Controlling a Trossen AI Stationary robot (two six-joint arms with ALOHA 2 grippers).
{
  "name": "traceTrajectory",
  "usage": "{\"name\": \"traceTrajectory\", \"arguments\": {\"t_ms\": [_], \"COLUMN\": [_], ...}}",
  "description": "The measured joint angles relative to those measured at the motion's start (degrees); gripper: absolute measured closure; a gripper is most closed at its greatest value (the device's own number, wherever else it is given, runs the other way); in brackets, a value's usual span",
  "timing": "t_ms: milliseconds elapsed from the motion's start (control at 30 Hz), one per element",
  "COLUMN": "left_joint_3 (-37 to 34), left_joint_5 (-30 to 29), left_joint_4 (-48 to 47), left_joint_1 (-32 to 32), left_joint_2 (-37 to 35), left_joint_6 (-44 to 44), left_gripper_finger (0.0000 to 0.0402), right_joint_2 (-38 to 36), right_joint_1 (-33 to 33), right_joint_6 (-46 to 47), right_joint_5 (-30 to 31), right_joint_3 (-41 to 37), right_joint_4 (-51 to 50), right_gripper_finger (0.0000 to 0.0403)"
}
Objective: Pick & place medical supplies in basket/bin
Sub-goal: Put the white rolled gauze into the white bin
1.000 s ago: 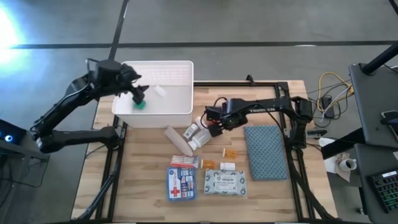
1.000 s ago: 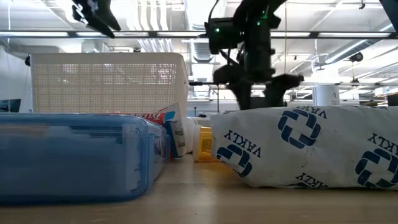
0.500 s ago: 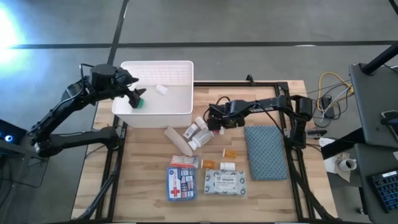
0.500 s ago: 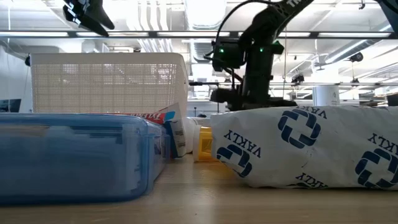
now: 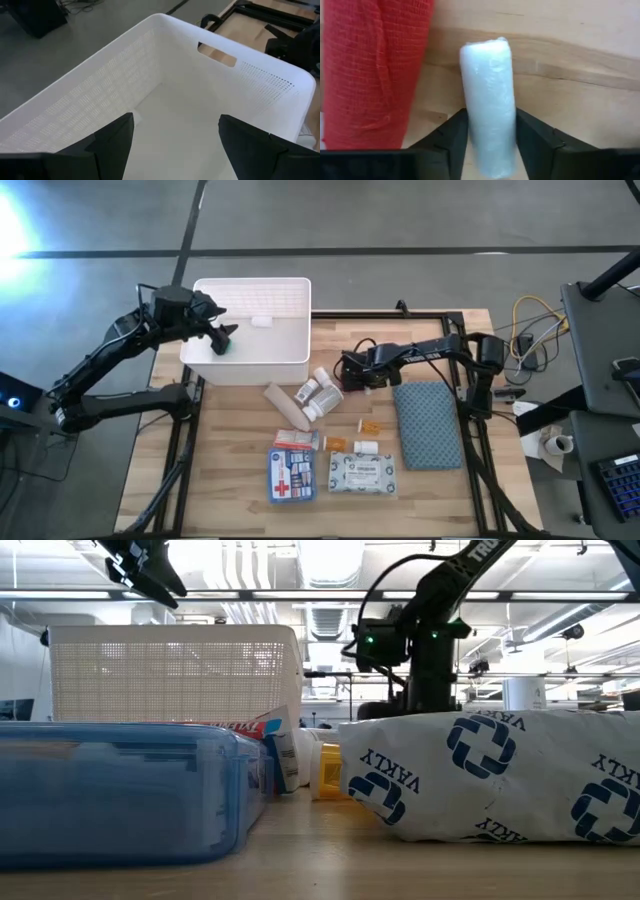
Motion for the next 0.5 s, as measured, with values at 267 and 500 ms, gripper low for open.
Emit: {"name": "traceTrajectory", "arguments": {"t_ms": [267, 500], "left_joint_3": [0.48, 0.48], "left_joint_5": [0.0, 0.01], "left_joint_4": [0.09, -0.03], "left_joint_1": [0.0, 0.01], "left_joint_2": [-0.13, -0.78], "left_joint_6": [0.0, -3.86], "left_gripper_finger": [0.0131, 0.0131], "right_joint_2": [-0.93, -13.66], "right_joint_1": [0.12, 1.85], "right_joint_6": [-4.47, -6.1], "right_joint_5": [0.41, 13.85], "right_joint_3": [4.24, 13.06], "right_joint_4": [-0.96, -0.52], "right_gripper_finger": [0.0358, 0.0356]}}
